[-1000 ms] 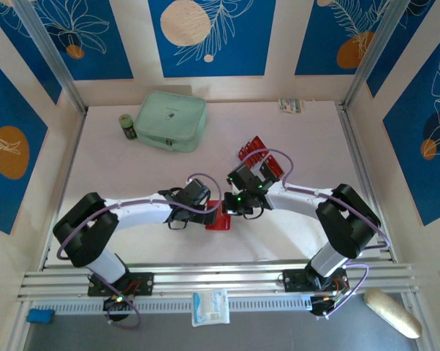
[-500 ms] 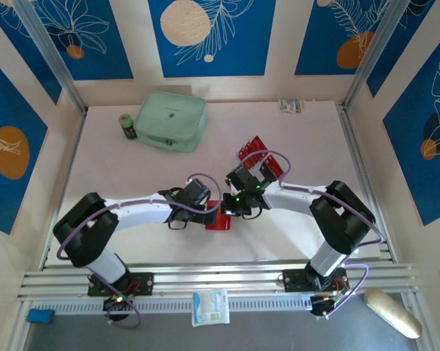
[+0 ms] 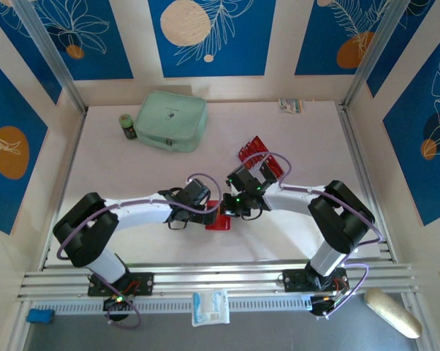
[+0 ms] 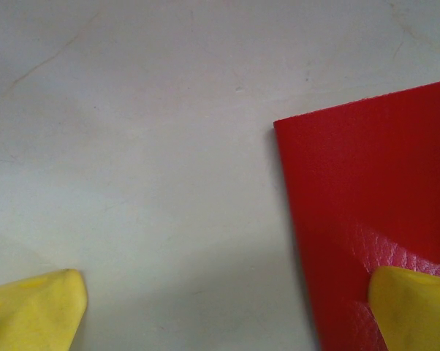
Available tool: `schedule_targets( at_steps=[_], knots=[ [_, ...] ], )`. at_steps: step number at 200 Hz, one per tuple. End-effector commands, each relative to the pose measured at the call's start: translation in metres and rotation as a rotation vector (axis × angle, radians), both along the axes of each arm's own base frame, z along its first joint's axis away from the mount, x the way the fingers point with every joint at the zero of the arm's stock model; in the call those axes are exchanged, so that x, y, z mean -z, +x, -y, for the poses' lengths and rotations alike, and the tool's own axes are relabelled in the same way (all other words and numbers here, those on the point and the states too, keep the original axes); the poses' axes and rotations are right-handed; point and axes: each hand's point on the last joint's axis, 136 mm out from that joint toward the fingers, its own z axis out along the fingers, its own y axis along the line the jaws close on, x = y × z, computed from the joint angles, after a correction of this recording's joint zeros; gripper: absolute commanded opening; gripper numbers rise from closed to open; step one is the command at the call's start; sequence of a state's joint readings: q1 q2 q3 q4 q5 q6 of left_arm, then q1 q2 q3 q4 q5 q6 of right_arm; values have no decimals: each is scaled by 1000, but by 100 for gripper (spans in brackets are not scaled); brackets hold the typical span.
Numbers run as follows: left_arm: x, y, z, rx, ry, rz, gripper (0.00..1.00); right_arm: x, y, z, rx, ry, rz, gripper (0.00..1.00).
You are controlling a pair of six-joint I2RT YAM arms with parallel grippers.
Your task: Put the credit cards into the card holder
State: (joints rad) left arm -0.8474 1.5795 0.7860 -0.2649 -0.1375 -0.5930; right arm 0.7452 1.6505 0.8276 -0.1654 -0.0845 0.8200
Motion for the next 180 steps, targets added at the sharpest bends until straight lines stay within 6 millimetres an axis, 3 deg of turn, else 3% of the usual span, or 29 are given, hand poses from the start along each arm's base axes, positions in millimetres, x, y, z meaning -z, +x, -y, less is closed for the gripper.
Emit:
schedule_targets(
  at_steps=[1,97,145,180],
  knots=[
    [27,-20,-13,18,61,-83,100,38,-26,19,9,-82,-105,0],
    [23,-20,-12,16,54,-78,100,65,-46,43,50,-179,-201,0],
    [23,-22,-12,15,41,-86,100,74,-58,66,72,-292,-297,0],
    [23,-24,-9,8,21,-97,100,91,-77,79,79,-375,-406,0]
  ],
)
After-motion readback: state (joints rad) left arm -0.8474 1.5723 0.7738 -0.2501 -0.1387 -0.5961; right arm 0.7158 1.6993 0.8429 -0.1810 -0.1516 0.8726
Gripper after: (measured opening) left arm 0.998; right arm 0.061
